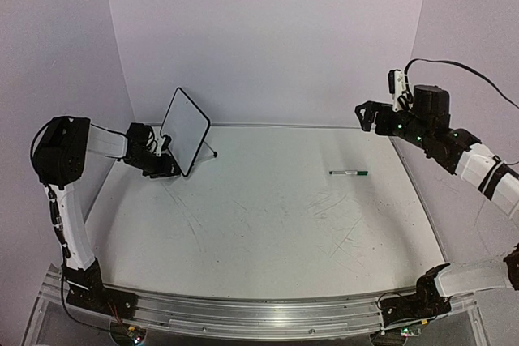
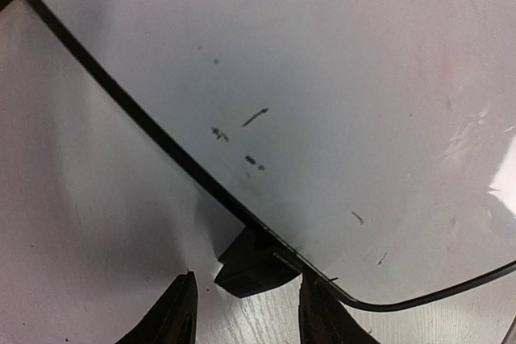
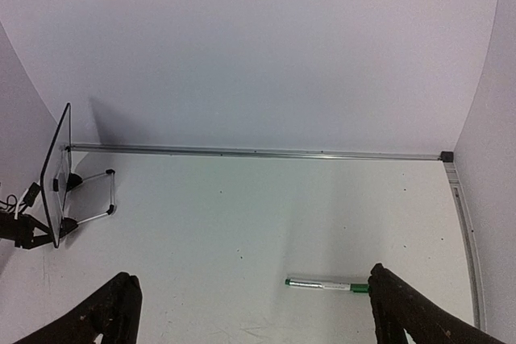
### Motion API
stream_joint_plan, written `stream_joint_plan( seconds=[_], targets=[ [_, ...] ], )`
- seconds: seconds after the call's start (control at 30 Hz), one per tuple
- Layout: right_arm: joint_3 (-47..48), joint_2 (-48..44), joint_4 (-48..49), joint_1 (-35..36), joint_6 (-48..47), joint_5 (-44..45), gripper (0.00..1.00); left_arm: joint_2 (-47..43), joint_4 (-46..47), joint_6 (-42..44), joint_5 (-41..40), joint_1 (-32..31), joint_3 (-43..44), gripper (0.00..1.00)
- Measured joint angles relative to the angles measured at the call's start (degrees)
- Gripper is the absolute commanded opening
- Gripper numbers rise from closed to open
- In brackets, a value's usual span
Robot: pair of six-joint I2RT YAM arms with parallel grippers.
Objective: Write a sentence on the whiteboard
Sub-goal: Move the whiteboard to the center of the board.
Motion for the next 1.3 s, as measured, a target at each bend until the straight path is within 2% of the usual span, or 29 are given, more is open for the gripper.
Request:
stream_joint_plan(
  seconds=[0.13, 0.4, 0.57, 0.67, 0.87, 1.03, 1.3],
  targets=[
    [-0.05, 0.00, 0.51, 0.00, 0.25, -0.14, 0.98, 1.72, 0.00, 1.33, 1.40, -0.47, 2.35, 0.39],
    [-0.05, 0.02, 0.70, 0.00, 0.49, -0.66, 0.98, 4.84, -0.33, 2.41, 1.91, -3.79, 6.41, 0.19],
    [-0.13, 0.02, 0.81, 0.00, 0.62, -0.66, 0.98, 5.65, 0.75, 3.49, 1.09, -6.73, 7.29, 0.16],
    [-0.13, 0.06, 0.91, 0.00, 0.77, -0.68, 0.98, 6.08, 0.73, 3.40, -0.43, -8.46, 8.02, 0.10],
    [-0.28, 0.63, 1.05, 0.00, 1.38, -0.86, 0.98, 7.23, 1.24, 1.30, -8.26, -13.64, 10.18, 0.00],
    [-0.96, 0.61, 1.10, 0.00, 1.50, -0.82, 0.98, 7.30, 3.22, -3.91, -19.12, -19.11, 10.09, 0.00],
    [-2.03, 0.79, 0.98, 0.00, 2.59, -0.71, 0.98, 7.14, 6.15, -18.17, -35.86, -30.25, 7.87, 0.00]
  ],
)
